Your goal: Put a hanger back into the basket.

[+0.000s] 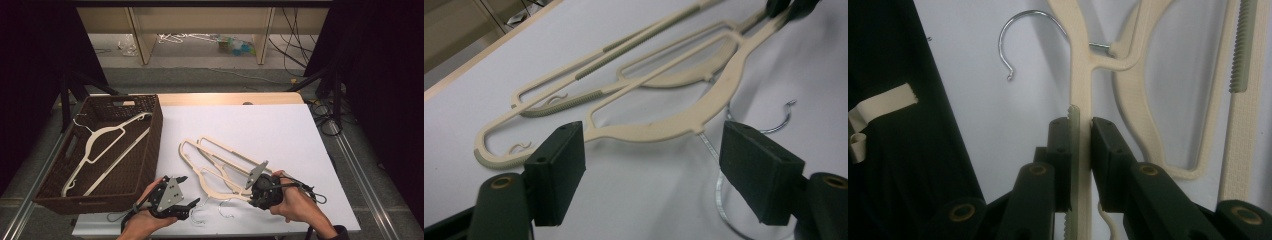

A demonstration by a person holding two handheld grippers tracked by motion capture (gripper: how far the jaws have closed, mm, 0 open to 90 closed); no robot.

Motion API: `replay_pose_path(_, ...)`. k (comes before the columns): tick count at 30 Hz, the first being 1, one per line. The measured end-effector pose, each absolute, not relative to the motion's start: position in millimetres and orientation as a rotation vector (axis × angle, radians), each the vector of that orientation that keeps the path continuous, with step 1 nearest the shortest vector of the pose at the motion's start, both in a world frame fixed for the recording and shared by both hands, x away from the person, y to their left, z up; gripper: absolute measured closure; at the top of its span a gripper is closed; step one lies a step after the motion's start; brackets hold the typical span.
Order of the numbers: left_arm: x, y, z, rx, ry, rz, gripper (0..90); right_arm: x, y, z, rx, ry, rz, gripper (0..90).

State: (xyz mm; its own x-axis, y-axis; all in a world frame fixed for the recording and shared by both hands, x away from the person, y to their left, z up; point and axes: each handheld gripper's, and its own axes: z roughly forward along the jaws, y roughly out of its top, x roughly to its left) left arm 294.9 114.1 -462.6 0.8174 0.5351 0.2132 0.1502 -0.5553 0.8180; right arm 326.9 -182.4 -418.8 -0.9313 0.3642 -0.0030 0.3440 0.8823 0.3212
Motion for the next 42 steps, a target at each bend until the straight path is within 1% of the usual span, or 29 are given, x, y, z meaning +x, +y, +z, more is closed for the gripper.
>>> replay_pose_path(2, 299, 112, -464, 2.160, 0.484, 0.578, 28.6, 327, -183, -417, 0.562, 2.995, 0.478, 79.5)
replay_pose_path(3, 300, 109, -467, 2.141, 0.496, 0.576, 28.7, 327, -184, -417, 0.557, 2.991, 0.486, 79.5)
replay_pose_path(7, 306, 102, -473, 2.220, 0.423, 0.598, 29.9, 326, -186, -414, 0.553, 2.996, 0.490, 79.5)
replay_pose_path(10, 308, 98, -478, 2.283, 0.356, 0.648, 31.1, 325, -187, -412, 0.555, 3.001, 0.483, 79.5)
replay_pose_path(14, 310, 94, -482, 2.296, 0.340, 0.664, 30.4, 325, -187, -410, 0.545, 3.006, 0.475, 79.5)
replay_pose_path(22, 314, 82, -490, 2.345, 0.249, 0.777, 31.0, 324, -186, -410, 0.533, 3.014, 0.503, 79.4)
replay_pose_path(26, 317, 75, -492, 2.358, 0.213, 0.802, 31.7, 324, -187, -410, 0.516, 3.018, 0.511, 79.4)
replay_pose_path(27, 316, 73, -492, 2.363, 0.194, 0.802, 32.8, 324, -186, -411, 0.517, 3.020, 0.507, 79.4)
replay_pose_path(28, 315, 70, -490, 2.342, 0.127, 0.798, 37.6, 324, -186, -412, 0.516, 3.025, 0.501, 79.3)
replay_pose_path(29, 316, 70, -488, 2.357, 0.088, 0.787, 40.9, 325, -187, -413, 0.506, 3.031, 0.502, 79.4)
replay_pose_path(30, 316, 70, -488, 2.357, 0.088, 0.787, 45.5, 325, -187, -413, 0.506, 3.031, 0.502, 79.4)
replay_pose_path(31, 316, 70, -486, 2.365, 0.064, 0.779, 45.5, 326, -188, -414, 0.504, 3.030, 0.501, 79.4)
replay_pose_path(33, 316, 71, -485, 2.362, 0.030, 0.762, 50.9, 328, -190, -416, 0.507, 3.037, 0.520, 79.4)
replay_pose_path(35, 316, 70, -484, 2.375, -0.049, 0.754, 54.7, 330, -193, -419, 0.507, 3.046, 0.535, 79.4)
replay_pose_path(36, 315, 69, -483, 2.379, -0.099, 0.788, 57.3, 331, -194, -420, 0.511, 3.046, 0.539, 79.5)
replay_pose_path(37, 314, 68, -482, 2.385, -0.115, 0.768, 59.7, 332, -195, -420, 0.505, 3.053, 0.536, 79.4)
replay_pose_path(38, 315, 67, -478, 2.377, -0.172, 0.791, 60.9, 332, -195, -421, 0.502, 3.052, 0.533, 79.5)
replay_pose_path(39, 314, 66, -477, 2.374, -0.177, 0.782, 64.2, 333, -197, -422, 0.496, 3.058, 0.529, 79.5)
replay_pose_path(42, 313, 64, -468, 2.381, -0.248, 0.786, 68.4, 335, -201, -422, 0.511, 3.059, 0.541, 79.5)
